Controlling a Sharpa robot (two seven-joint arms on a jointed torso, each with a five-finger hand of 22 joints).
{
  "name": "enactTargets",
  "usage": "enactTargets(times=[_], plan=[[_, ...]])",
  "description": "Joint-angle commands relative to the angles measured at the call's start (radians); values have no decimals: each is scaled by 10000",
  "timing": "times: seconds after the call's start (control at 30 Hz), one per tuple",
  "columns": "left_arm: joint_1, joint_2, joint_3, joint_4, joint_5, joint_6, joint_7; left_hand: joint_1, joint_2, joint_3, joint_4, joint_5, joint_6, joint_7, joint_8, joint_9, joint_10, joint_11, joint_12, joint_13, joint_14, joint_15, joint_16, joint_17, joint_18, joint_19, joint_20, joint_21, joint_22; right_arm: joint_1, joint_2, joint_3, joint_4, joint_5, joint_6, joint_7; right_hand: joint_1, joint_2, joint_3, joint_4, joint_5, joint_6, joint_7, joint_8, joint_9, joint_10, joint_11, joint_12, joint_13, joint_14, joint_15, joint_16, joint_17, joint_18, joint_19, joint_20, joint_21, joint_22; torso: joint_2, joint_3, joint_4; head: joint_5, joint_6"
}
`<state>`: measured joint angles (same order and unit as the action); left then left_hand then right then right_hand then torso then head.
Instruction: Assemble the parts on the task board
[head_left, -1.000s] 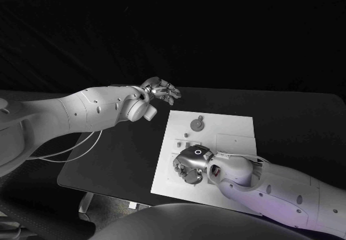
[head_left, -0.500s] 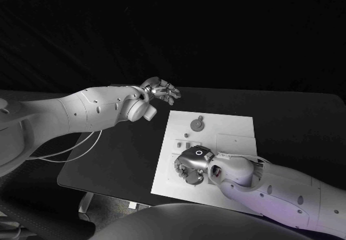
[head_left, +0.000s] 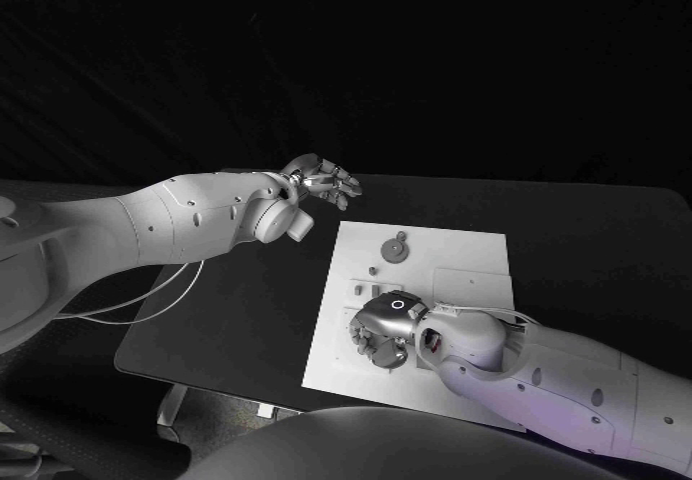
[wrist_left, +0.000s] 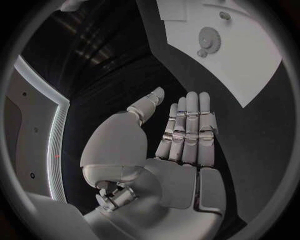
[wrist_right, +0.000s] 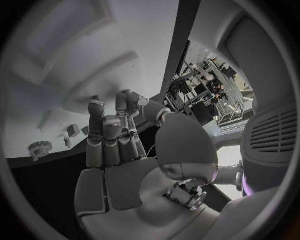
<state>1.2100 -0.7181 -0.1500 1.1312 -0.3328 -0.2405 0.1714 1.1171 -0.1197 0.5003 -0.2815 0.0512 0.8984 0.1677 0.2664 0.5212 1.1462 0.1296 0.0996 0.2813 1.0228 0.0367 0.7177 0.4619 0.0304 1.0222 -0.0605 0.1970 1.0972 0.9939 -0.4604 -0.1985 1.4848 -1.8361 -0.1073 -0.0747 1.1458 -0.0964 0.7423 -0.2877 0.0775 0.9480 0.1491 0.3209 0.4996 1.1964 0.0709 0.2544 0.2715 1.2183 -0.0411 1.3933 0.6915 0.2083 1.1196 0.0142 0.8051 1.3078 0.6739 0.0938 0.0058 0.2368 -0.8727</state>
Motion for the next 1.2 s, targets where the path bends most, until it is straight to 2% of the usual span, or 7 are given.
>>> enactTargets(times=[0.03, 0.23, 0.4, 0.67, 0.93, 1.1, 1.2], plan=[[15, 1, 7, 20, -23, 93, 41, 30, -32, 38, 40, -2, -87, 12, 64, -14, -56, -22, 29, -15, 60, -11, -53, 10, 105, 60, -24, -63, 9, -21, -16, -25, -41, 13, 348, -69, -45, -161, -118, -3, 25, -247, 72, -126, -127, -45, -1, 1, 29, -48, 21, -38, 18, 535, -67, -10, -28, 196, 0, 1, 3, -6, 1], [15, -1, 7, 23, -23, 93, 39, 30, -35, 37, 39, -2, -87, 12, 65, -15, -60, -20, 28, -17, 59, -10, -59, 17, 105, 59, -24, -66, 11, -20, -20, -28, -48, 47, 222, -64, -65, -298, -820, -28, 19, -669, 196, -315, -211, -144, 38, -74, 42, -82, 59, -24, 53, 535, -121, -21, -13, 195, 1, 1, -4, -14, 1], [15, -4, 7, 23, -23, 88, 34, 30, -36, 37, 39, -2, -88, 12, 66, -16, -62, -20, 29, -18, 59, -9, -63, 21, 104, 58, -23, -68, 12, -20, -31, -28, -45, 51, 110, -81, -61, -363, -1083, -18, 23, -1018, 199, -473, -309, -177, 57, -108, 53, -86, 74, -26, 64, 535, -125, -11, -24, 185, -1, 3, 3, -23, 1], [15, -26, 6, 24, -24, 86, 30, 30, -41, 37, 37, -2, -92, 13, 66, -18, -67, -18, 28, -21, 58, -9, -69, 30, 104, 57, -23, -71, 14, -20, -104, -28, 40, 52, -181, -61, -20, -433, -1184, -21, 26, -1216, 109, -550, -370, -212, 65, -136, 55, -89, 81, -29, 68, 535, -123, -11, -36, 180, 2, 3, 0, -49, 1], [15, -49, 6, 22, -26, 88, 35, 33, -43, 39, 35, -2, -97, 14, 65, -21, -74, -16, 27, -24, 59, -9, -76, 39, 105, 58, -23, -74, 17, -16, -392, -14, 375, 490, -1001, 96, 46, -467, -1205, -23, 32, -1230, 110, -540, -381, -199, 60, -131, 65, -54, 76, -17, 72, 535, -88, -27, -26, 180, -3, 5, -6, -101, 1], [15, -69, 5, 13, -29, 84, 37, 36, -44, 40, 34, -2, -99, 15, 65, -23, -76, -15, 27, -26, 59, -8, -80, 45, 105, 58, -23, -75, 19, 156, -673, 111, 675, 784, -1318, 256, 166, -534, -1237, -27, 34, -1278, 112, -535, -406, -225, 75, -158, 67, 73, 93, 31, 84, 535, 7, -71, 20, 188, -6, 3, -15, -129, 1], [15, -77, 5, 3, -29, 80, 35, 37, -45, 41, 33, -2, -100, 15, 66, -23, -77, -15, 28, -27, 60, -8, -83, 48, 105, 58, -23, -76, 20, 306, -918, 263, 927, 1008, -1465, 310, 191, -544, -1249, -22, 34, -1265, 114, -516, -407, -223, 79, -162, 70, 114, 98, 46, 87, 535, 35, -84, 34, 191, -5, 8, -11, -172, 1]])
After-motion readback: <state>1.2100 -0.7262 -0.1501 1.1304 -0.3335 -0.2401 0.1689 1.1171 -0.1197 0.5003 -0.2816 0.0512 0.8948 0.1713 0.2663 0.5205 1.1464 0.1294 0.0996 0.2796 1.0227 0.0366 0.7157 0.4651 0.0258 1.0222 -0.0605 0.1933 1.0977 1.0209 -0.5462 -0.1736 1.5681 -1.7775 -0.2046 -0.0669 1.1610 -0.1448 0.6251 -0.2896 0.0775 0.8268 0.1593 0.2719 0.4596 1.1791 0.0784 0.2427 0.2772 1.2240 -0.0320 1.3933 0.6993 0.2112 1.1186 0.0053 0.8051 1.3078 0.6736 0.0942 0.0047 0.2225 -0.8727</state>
